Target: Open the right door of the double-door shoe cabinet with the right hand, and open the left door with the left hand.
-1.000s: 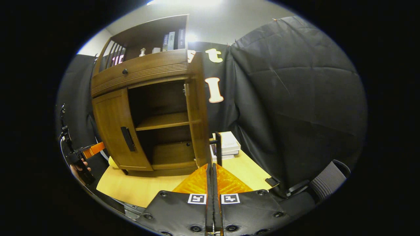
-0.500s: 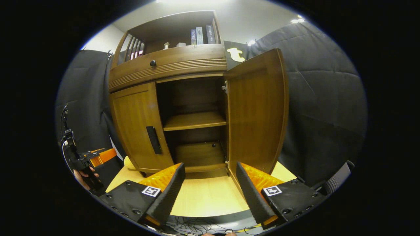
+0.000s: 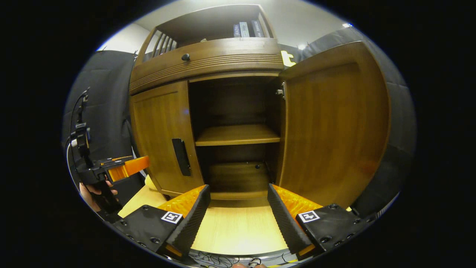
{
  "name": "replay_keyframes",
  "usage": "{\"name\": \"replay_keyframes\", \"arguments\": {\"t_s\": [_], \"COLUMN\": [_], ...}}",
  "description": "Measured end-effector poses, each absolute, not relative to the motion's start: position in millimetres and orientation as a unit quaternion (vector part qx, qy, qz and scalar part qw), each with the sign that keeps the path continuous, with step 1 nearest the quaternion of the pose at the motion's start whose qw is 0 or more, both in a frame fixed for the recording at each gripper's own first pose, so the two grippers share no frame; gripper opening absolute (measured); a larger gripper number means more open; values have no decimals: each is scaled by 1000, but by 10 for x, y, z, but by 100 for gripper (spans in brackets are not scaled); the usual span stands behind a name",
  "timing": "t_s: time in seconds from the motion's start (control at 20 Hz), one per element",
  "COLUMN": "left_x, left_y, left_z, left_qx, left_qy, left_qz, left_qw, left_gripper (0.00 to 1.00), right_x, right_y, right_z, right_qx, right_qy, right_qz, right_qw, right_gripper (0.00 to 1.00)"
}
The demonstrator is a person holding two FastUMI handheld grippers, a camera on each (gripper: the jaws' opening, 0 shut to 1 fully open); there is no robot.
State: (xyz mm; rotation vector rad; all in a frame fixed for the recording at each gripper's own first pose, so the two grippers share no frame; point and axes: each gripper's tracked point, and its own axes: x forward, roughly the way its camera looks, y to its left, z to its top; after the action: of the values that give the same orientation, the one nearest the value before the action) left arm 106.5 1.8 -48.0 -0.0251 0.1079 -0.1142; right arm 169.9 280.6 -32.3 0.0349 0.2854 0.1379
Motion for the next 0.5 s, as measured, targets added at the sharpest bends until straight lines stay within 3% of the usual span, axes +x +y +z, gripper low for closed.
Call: {"name": "replay_keyframes", "arguments": {"t_s": [0.05,0.1,0.15,0.5], "left_x": [1161,1252,1328,1810], "left_y": [-85,-184,-242,-581], "left_z": [-479,-499,-529,-618], "left_qx": [-14,-14,-12,-6], "left_qy": [54,58,62,76], "left_qz": [-58,-59,-61,-51], "left_qw": [997,996,996,996], "left_gripper": [100,91,100,100], "right_x": [1740,1771,1803,1892], "right_y": [2818,2832,2839,2740], "right_z": [-311,-296,-284,-410], "right_qx": [13,10,5,-38], "right_qy": [135,128,122,107], "right_qz": [76,82,89,118], "right_qw": [988,988,989,986], "right_gripper": [93,93,93,94]}}
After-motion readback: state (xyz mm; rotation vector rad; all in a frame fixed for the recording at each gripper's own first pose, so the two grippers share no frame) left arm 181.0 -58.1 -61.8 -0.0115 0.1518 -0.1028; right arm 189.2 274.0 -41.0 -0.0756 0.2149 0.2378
